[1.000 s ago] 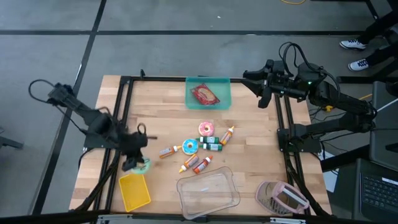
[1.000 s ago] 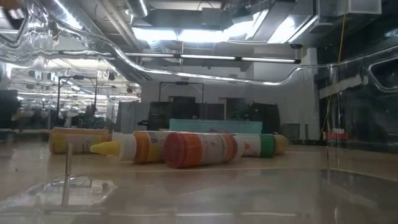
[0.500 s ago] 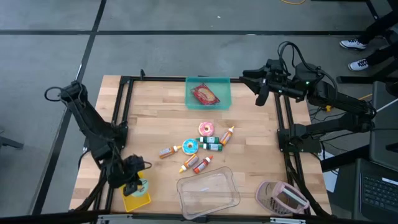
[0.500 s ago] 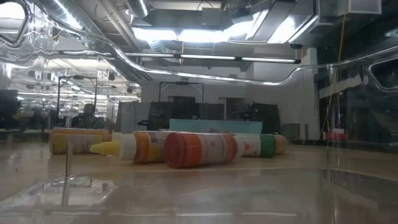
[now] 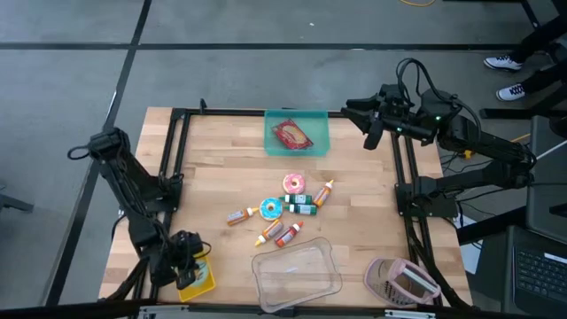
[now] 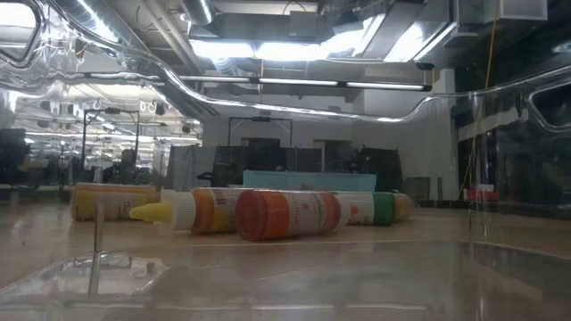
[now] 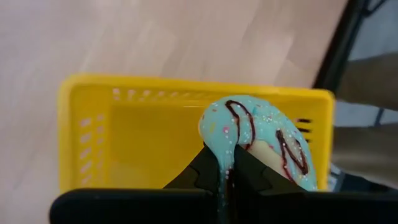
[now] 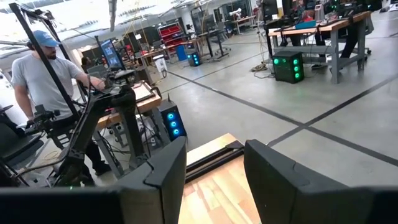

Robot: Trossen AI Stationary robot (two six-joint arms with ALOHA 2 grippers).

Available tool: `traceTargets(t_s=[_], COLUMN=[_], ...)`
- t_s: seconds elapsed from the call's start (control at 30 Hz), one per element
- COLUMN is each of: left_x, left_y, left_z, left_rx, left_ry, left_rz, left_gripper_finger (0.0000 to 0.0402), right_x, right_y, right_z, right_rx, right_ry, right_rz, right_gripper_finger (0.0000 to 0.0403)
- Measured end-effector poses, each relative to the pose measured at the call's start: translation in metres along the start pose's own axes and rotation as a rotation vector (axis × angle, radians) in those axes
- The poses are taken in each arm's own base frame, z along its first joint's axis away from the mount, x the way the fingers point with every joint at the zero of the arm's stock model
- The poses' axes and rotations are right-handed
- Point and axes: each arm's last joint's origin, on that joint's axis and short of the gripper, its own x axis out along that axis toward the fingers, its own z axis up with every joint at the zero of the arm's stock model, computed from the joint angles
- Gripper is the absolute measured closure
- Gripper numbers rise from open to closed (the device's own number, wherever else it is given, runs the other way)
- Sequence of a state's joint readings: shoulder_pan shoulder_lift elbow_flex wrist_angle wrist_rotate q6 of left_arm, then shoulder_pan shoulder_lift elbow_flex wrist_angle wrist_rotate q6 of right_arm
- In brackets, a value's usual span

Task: Pick & Place Food Item
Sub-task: Put the green donut into the yellow bin

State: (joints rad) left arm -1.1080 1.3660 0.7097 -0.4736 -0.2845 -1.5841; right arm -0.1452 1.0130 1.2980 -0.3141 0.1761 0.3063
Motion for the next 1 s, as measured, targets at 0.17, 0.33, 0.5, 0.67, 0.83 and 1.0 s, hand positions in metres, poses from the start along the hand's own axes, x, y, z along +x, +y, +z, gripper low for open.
traceTargets(t_s=[0.17,0.33,0.5,0.67,0.83,1.0], left_x=[0.011,0.012,0.010,0.006,0.002,-0.009], left_y=[0.002,0.002,0.001,0.000,0.000,0.003], left_z=[-0.003,-0.006,-0.005,-0.004,-0.006,-0.003], left_rx=[-0.025,-0.017,-0.023,-0.033,-0.035,-0.037], left_ry=[-0.014,-0.018,-0.018,-0.002,0.036,0.062], left_rz=[0.046,0.050,0.037,0.017,0.009,0.007], left_gripper_finger=[0.0384,0.0350,0.0306,0.0256,0.0209,0.0186], right_x=[0.000,0.000,0.000,0.000,0.000,0.000], right_y=[0.000,0.000,0.001,0.001,0.001,0.001], right_z=[0.000,0.001,0.003,0.003,0.003,0.003], right_rx=[0.025,0.049,0.057,0.055,0.051,0.050], right_ry=[-0.001,-0.014,-0.029,-0.029,-0.029,-0.027], right_rz=[0.000,0.005,0.010,0.010,0.010,0.017], right_gripper_finger=[0.0243,0.0243,0.0243,0.0243,0.0243,0.0243])
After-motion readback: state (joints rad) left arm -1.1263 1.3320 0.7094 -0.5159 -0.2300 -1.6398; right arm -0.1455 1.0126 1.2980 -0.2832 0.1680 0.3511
